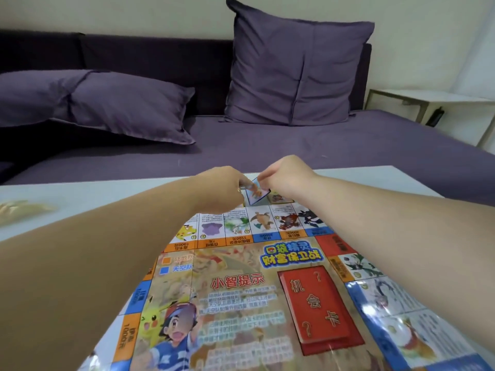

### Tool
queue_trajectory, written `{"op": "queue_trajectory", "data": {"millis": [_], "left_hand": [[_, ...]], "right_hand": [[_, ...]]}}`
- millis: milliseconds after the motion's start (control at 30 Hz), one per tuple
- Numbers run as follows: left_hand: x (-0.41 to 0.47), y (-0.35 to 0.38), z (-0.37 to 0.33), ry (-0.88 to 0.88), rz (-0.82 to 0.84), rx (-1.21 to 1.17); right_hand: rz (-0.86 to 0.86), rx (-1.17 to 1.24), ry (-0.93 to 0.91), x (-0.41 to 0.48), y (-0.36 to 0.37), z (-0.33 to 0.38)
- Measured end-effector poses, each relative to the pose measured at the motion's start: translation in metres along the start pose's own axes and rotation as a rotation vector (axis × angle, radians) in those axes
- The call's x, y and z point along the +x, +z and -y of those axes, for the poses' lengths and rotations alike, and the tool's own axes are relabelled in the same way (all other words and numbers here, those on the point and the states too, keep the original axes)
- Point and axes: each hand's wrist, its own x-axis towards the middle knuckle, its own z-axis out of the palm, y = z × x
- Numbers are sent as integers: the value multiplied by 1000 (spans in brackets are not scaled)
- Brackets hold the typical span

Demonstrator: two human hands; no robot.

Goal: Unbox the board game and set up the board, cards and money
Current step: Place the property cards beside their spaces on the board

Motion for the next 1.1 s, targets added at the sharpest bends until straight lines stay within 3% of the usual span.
{"op": "queue_trajectory", "data": {"millis": [200,433,1100], "left_hand": [[2,7,-7,46,90,96],[5,7,-10,59,102,131],[3,7,-13,31,112,186]], "right_hand": [[49,-169,-113,-8,-10,-6],[185,-752,-311,-22,-31,-23],[246,-753,-379,-34,-34,-20]]}}
